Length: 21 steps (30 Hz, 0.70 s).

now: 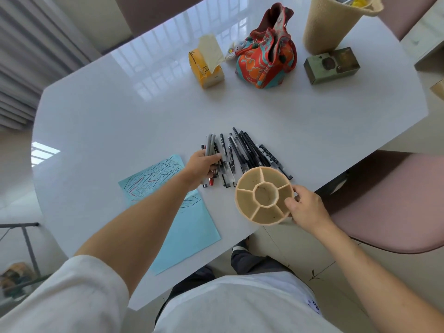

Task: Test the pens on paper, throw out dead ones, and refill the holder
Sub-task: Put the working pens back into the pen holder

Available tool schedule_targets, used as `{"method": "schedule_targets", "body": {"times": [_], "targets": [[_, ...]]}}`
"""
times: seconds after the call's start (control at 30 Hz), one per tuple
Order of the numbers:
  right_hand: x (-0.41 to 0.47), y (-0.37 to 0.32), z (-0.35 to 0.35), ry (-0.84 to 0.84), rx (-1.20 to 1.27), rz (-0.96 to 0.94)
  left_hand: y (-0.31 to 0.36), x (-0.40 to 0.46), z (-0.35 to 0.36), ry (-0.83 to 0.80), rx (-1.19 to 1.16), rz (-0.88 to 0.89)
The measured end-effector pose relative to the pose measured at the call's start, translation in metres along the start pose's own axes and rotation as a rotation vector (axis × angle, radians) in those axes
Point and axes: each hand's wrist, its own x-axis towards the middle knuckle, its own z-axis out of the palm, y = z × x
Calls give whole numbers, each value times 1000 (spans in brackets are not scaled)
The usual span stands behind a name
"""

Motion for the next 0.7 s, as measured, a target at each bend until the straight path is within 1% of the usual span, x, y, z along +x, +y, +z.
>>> {"method": "schedule_targets", "body": {"times": [0.13,0.23,0.43,0.53,0.7], "targets": [[2,-2,0,7,-39,-8,-1,-5,-1,13,40,-10],[3,-3,0,10,-49,-7,-1,-5,0,61,65,-18],[2,0,1,18,-34,-3,1,-5,5,112,-5,-69],[2,1,1,9,-26,-3,1,-3,4,109,-45,-78],[0,-1,1,5,20,-15,2,2,7,176,7,-65]]}}
